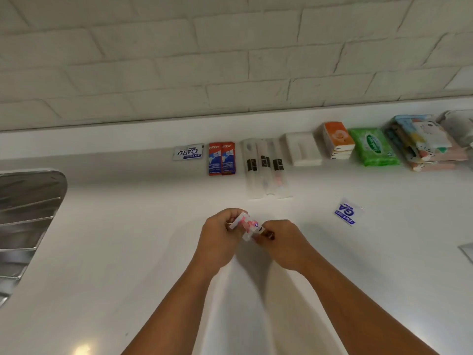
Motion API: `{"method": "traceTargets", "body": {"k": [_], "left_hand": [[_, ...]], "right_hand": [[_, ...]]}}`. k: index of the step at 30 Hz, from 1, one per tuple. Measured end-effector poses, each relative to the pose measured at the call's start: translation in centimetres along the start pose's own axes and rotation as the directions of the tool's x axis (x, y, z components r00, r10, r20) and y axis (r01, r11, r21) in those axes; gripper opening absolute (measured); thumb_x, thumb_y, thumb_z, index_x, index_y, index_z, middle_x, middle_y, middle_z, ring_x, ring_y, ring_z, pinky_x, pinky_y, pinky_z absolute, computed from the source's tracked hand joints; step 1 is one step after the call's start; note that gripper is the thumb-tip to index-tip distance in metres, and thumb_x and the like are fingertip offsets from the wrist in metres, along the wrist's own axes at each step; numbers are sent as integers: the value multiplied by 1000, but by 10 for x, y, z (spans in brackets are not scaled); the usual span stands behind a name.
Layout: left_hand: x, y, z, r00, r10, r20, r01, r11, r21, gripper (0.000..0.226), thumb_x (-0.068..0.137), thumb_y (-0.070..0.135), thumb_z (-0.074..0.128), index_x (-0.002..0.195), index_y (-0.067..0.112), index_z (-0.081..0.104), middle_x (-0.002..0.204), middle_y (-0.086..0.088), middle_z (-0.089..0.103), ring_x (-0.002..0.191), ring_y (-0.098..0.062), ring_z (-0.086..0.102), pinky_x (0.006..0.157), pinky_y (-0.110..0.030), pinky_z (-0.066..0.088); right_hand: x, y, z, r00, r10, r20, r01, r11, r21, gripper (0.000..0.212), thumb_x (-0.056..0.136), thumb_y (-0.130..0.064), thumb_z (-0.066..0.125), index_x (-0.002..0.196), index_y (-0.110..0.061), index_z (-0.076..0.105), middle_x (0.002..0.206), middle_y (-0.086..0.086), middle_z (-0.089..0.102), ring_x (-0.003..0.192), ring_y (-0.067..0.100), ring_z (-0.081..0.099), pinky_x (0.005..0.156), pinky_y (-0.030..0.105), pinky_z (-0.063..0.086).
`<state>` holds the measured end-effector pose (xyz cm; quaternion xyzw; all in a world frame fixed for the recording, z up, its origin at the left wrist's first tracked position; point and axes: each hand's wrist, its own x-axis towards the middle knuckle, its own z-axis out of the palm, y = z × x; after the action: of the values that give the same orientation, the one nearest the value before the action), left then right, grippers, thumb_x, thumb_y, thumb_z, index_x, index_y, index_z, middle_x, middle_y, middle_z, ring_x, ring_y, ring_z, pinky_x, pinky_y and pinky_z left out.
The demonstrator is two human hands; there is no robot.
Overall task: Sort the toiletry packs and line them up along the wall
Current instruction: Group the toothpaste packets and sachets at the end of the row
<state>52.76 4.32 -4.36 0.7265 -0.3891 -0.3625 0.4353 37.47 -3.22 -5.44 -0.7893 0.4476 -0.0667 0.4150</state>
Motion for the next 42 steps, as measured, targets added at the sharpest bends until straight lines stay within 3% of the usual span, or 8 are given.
{"method": "traceTargets", "body": {"k": [6,12,16,18,22,26,28,42], "left_hand": [[34,-6,-57,995,82,-51,-80,996,30,24,91,11,70,114,19,71,102,11,70,91,2,66,78,-4,48],[69,-22,-105,985,2,-171,-26,990,-138,8,88,28,75,95,26,76,83,-2,76,75,-22,66,76,-41,57],[89,-41,-128,977,-42,-209,3,983,-183,5,87,23,76,83,25,75,74,-5,74,67,-16,62,68,-35,55],[104,-47,-139,972,-68,-225,22,980,-198,12,87,19,76,77,26,74,69,-5,71,65,-17,61,64,-32,53],[148,-59,-158,950,-88,-300,41,986,-159,11,84,20,77,75,25,74,70,-8,72,60,-19,58,63,-35,50],[196,-69,-170,910,-143,-390,98,986,-134,21,74,25,84,91,15,77,76,-10,74,59,-19,65,66,-37,59],[216,-72,-170,902,-126,-413,95,991,-94,19,65,32,84,78,23,73,78,-11,74,71,-31,73,73,-47,62],[246,-80,-160,892,-29,-452,102,985,137,40,66,43,85,98,19,75,87,-3,74,72,-26,73,72,-41,62]], "right_hand": [[38,-54,25,988,-54,-147,86,971,222,11,93,-24,63,90,-26,72,80,-13,68,67,0,58,63,9,41],[94,-102,53,989,24,-147,56,855,515,13,94,-15,62,84,-16,70,79,-1,73,55,9,55,58,26,48],[129,-121,70,987,21,-162,70,841,536,10,93,-13,62,87,-14,70,78,1,73,53,14,57,54,27,48],[148,-125,75,986,-12,-168,87,890,448,11,94,-15,60,92,-15,71,82,0,74,59,15,62,58,30,52],[184,-126,70,943,-195,-271,179,980,-84,25,97,-25,56,119,-18,65,113,-1,69,93,12,65,87,25,52],[224,-123,59,900,-390,-196,251,830,-498,37,93,-25,62,128,-13,60,129,8,60,121,27,52,103,34,41],[243,-122,56,899,-417,-131,256,745,-616,39,92,-24,63,129,-10,60,135,10,56,124,30,48,104,38,40],[278,-119,59,912,-403,-76,230,656,-719,35,96,-26,58,128,-15,62,130,10,57,123,29,49,97,41,47]]}}
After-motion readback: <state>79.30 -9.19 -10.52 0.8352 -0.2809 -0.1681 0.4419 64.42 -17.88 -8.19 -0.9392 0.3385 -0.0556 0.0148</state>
